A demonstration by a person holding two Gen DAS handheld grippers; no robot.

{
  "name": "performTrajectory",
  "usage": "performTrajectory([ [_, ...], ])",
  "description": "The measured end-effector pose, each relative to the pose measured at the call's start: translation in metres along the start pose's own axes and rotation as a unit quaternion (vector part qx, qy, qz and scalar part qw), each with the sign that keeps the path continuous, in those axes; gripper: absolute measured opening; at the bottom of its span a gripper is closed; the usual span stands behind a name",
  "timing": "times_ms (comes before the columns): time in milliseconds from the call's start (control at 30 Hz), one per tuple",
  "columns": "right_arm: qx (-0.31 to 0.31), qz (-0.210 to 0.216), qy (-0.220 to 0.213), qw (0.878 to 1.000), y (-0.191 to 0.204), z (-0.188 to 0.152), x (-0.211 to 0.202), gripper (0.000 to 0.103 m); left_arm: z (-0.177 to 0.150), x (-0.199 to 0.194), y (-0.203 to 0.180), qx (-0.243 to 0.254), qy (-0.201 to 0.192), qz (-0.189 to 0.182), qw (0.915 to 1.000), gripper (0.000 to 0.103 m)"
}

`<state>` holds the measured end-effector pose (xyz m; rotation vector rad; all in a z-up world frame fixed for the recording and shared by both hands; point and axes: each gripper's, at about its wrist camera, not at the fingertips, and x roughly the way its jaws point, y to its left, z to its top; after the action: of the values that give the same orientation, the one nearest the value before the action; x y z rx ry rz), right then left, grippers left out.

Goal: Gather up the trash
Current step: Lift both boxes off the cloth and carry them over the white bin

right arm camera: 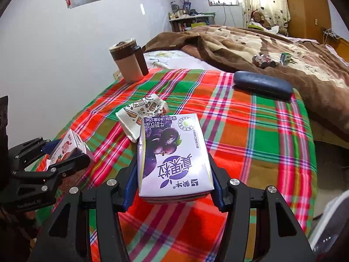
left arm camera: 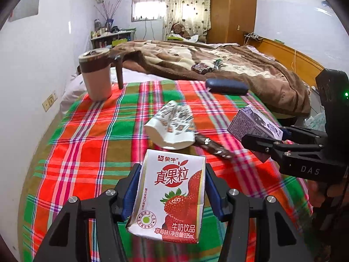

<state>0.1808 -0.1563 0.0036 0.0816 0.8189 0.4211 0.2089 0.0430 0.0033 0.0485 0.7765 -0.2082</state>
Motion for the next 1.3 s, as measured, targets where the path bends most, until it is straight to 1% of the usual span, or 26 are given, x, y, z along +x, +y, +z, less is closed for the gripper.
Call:
performTrajectory([
  [167,0.005,-0.010,-0.015,1.000,-0.007,-0.008,-0.021,0.057,0.001,-0.014,-0.023,0.013,-0.011,-0.010,0.9998,0.056],
  [500,0.027,-0.050,-0.043,0.997,-0.032,-0.029,-0.069,0.057,0.001,-0.037,-0.077,0.047,-0.031,-0.040,0.9976,0.056],
  [733,0.051,-0.076,-0.056,0.994,-0.054,-0.049,-0.101,0.057,0.000,-0.051,-0.122,0.074,-0.045,-0.067,0.9940,0.056],
  [833,0.062,-0.089,-0.063,0.992,-0.064,-0.057,-0.114,0.057,-0.001,-0.053,-0.142,0.084,-0.046,-0.079,0.9922,0.056],
  [1033,0.079,-0.130,-0.073,0.986,-0.083,-0.074,-0.141,0.057,-0.004,-0.055,-0.182,0.104,-0.046,-0.108,0.9876,0.056],
  [1133,0.093,-0.151,-0.070,0.982,-0.095,-0.082,-0.150,0.057,-0.004,-0.052,-0.204,0.115,-0.044,-0.125,0.9845,0.056],
  [1300,0.124,-0.171,-0.068,0.975,-0.113,-0.095,-0.161,0.057,-0.007,-0.048,-0.236,0.132,-0.040,-0.147,0.9795,0.056],
])
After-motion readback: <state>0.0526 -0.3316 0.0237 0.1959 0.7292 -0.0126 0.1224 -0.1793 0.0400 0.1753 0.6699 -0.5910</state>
